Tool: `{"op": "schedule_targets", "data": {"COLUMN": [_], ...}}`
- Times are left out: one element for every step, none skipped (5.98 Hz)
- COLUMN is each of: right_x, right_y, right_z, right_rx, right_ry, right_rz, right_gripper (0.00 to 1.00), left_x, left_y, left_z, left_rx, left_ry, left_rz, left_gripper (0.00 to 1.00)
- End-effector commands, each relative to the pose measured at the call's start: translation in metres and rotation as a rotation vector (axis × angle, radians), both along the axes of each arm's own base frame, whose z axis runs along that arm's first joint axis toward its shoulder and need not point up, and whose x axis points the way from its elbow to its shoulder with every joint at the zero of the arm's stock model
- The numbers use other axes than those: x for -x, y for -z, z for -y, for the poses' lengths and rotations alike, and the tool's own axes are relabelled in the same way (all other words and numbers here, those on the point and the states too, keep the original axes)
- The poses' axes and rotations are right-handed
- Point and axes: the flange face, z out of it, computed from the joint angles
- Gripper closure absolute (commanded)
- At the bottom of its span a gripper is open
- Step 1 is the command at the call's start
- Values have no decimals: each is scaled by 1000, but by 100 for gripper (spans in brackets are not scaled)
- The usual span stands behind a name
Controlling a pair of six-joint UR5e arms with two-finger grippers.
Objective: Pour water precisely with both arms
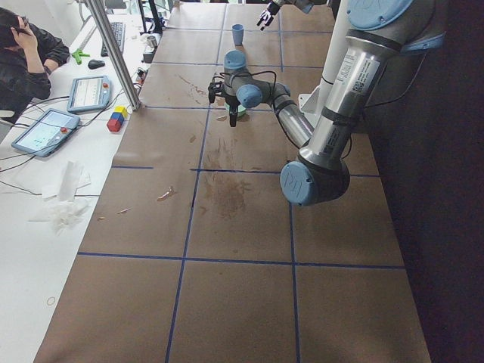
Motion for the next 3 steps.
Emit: {"op": "schedule_targets", "data": {"right_x": [-38,-60,-77], "right_y": [-2,-2,-7], "right_z": [17,27,33], "right_rx": [22,35,84], "right_ry": [37,49,86], "right_rz": [-24,-38,-50], "right_gripper": [1,1,1], "left_x": [-1,-2,-3], "left_y": [2,3,1], "left_z": [0,0,2], "left_rx": [-3,-4,-2], "left_ry": [1,1,1], "left_rz": [-2,-3,3], "left_gripper": [0,0,0]}}
